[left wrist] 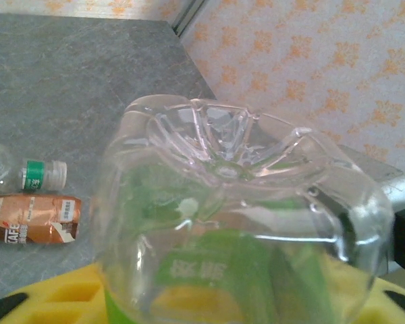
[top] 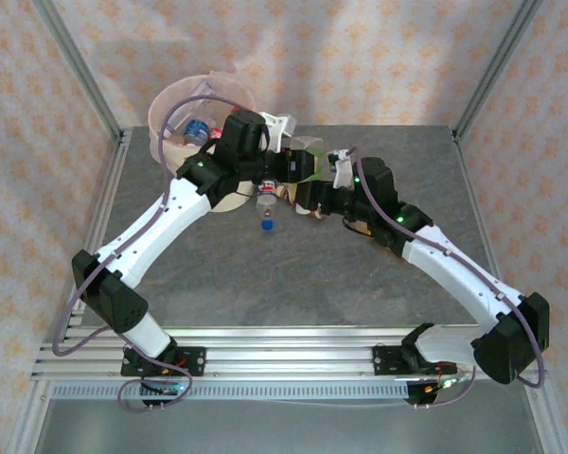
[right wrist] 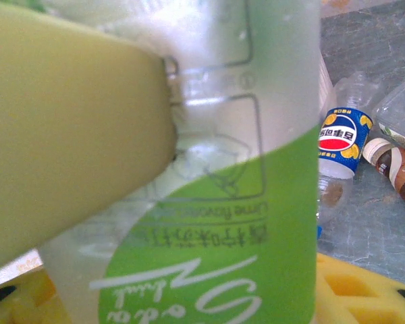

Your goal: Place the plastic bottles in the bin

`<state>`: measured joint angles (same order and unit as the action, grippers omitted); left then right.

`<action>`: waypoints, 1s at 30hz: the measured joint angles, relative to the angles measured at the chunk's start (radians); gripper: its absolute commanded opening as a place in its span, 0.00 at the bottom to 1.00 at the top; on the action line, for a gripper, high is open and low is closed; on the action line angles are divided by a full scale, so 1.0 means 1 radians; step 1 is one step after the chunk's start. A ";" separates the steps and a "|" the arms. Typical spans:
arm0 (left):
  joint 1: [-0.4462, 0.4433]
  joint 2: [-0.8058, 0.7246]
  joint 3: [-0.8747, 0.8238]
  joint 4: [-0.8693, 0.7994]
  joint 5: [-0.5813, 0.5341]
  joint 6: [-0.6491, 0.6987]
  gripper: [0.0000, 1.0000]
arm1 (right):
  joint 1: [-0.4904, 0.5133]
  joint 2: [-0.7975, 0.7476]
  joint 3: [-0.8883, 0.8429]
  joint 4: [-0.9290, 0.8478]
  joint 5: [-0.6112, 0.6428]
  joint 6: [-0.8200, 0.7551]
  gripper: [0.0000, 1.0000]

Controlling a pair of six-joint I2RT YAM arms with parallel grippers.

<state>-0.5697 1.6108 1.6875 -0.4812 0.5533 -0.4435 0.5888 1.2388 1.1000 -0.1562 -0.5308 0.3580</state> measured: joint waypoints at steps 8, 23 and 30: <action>0.005 0.000 0.027 -0.010 -0.018 0.003 0.42 | 0.005 -0.038 0.000 -0.027 0.029 0.011 0.99; 0.323 0.072 0.496 -0.178 -0.165 0.114 0.42 | 0.005 -0.198 0.041 -0.314 0.397 0.065 0.99; 0.438 0.318 0.861 -0.305 -0.169 0.158 0.42 | 0.003 -0.199 0.128 -0.554 0.684 0.147 0.99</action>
<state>-0.1322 1.9289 2.5481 -0.7864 0.3847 -0.2852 0.5922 1.0401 1.2282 -0.7105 0.1532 0.5049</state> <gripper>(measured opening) 0.447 0.990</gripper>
